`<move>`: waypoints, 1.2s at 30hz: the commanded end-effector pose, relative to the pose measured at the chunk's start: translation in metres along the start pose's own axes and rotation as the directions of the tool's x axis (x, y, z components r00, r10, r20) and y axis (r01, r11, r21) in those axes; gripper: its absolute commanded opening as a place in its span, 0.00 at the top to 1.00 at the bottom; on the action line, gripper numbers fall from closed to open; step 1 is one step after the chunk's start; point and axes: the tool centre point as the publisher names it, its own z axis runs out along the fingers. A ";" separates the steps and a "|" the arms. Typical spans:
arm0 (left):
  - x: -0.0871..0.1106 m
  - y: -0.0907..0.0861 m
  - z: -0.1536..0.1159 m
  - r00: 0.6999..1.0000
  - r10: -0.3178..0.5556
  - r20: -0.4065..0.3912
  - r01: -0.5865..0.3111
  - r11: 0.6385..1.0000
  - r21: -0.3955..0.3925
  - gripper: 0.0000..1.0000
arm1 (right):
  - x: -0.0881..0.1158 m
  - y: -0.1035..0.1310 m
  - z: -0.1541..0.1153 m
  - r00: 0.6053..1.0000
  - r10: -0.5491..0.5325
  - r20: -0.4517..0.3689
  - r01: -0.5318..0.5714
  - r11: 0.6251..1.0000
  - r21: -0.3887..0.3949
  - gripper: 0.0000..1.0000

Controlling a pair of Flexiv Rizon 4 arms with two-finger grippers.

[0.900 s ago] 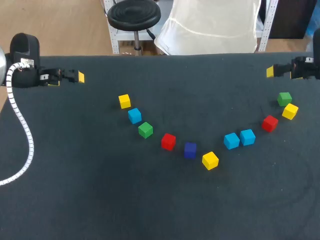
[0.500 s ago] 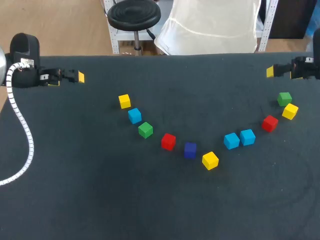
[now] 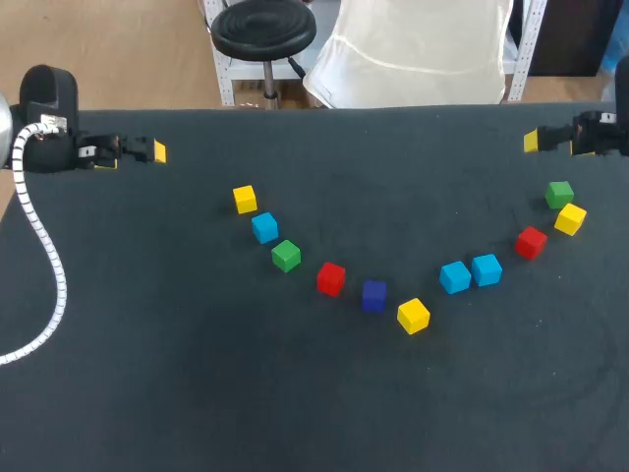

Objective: Place the blue cubes, place green cubes on the blue cubes, place the yellow cubes on the green cubes, then place the red cubes on the yellow cubes, and place purple cube on the red cubes.

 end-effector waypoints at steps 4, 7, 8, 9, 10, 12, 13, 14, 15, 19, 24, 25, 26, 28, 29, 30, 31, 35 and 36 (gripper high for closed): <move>0.000 -0.001 -0.001 1.000 0.000 -0.003 0.000 1.000 -0.005 0.00 | 0.000 0.001 0.000 1.000 0.000 0.001 0.000 1.000 0.004 0.00; 0.000 -0.001 -0.001 1.000 0.000 -0.003 0.000 1.000 -0.005 0.00 | 0.000 0.001 0.000 1.000 0.000 0.001 0.000 1.000 0.004 0.00; 0.000 -0.001 -0.001 1.000 0.000 -0.003 0.000 1.000 -0.005 0.00 | 0.000 0.001 0.000 1.000 0.000 0.001 0.000 1.000 0.004 0.00; 0.000 -0.001 -0.001 1.000 0.000 -0.003 0.000 1.000 -0.005 0.00 | 0.000 0.001 0.000 1.000 0.000 0.001 0.000 1.000 0.004 0.00; 0.000 -0.001 -0.001 1.000 0.000 -0.003 0.000 1.000 -0.005 0.00 | 0.000 0.001 0.000 1.000 0.000 0.001 0.000 1.000 0.004 0.00; 0.000 -0.001 -0.001 1.000 0.000 -0.003 0.000 1.000 -0.005 0.00 | 0.000 0.001 0.000 1.000 0.000 0.001 0.000 1.000 0.004 0.00; 0.000 -0.001 -0.001 1.000 0.000 -0.003 0.000 1.000 -0.005 0.00 | 0.000 0.001 0.000 1.000 0.000 0.001 0.000 1.000 0.004 0.00; -0.001 -0.001 -0.001 1.000 0.009 -0.008 -0.009 1.000 0.000 0.00 | 0.000 0.001 0.000 1.000 0.000 0.001 0.000 1.000 0.004 0.00; -0.002 -0.001 -0.001 1.000 0.026 -0.014 -0.026 1.000 0.003 0.00 | 0.000 0.001 0.000 1.000 0.000 0.001 0.000 1.000 0.004 0.00; -0.004 0.001 0.001 0.996 0.080 -0.037 -0.080 0.997 0.017 0.00 | 0.000 0.001 0.000 1.000 0.000 0.001 0.000 1.000 0.004 0.00; -0.009 0.004 0.001 0.984 0.167 -0.063 -0.165 0.986 0.033 0.00 | 0.000 0.001 0.000 1.000 0.000 0.001 0.000 1.000 0.004 0.00; -0.010 0.004 0.000 0.980 0.186 -0.066 -0.184 0.982 0.040 0.00 | 0.000 0.001 0.000 1.000 0.000 0.001 0.000 1.000 0.004 0.00; -0.010 0.005 0.000 0.976 0.206 -0.070 -0.203 0.978 0.043 0.00 | 0.000 0.001 0.000 1.000 0.000 0.001 0.000 1.000 0.004 0.00; -0.013 0.006 -0.002 0.969 0.235 -0.070 -0.232 0.971 0.051 0.00 | 0.000 0.001 0.000 1.000 0.000 0.001 0.000 1.000 0.004 0.00; -0.014 0.006 -0.002 0.966 0.250 -0.067 -0.246 0.968 0.056 0.00 | 0.000 0.001 0.000 1.000 0.000 0.001 0.000 1.000 0.004 0.00; -0.015 0.006 -0.003 0.964 0.260 -0.063 -0.256 0.965 0.064 0.00 | 0.000 0.001 0.000 1.000 0.000 0.001 0.000 1.000 0.004 0.00; -0.016 0.006 -0.004 0.960 0.273 -0.060 -0.270 0.962 0.053 0.00 | 0.000 0.001 0.000 1.000 0.000 0.001 0.000 1.000 0.004 0.00; -0.018 0.005 -0.004 0.961 0.272 -0.055 -0.269 0.962 0.052 0.00 | 0.000 0.001 0.000 1.000 0.000 0.001 0.000 1.000 0.004 0.00; -0.018 0.005 -0.004 0.961 0.272 -0.055 -0.269 0.962 0.052 0.00 | 0.000 0.001 0.000 1.000 0.000 0.001 0.000 1.000 0.004 0.00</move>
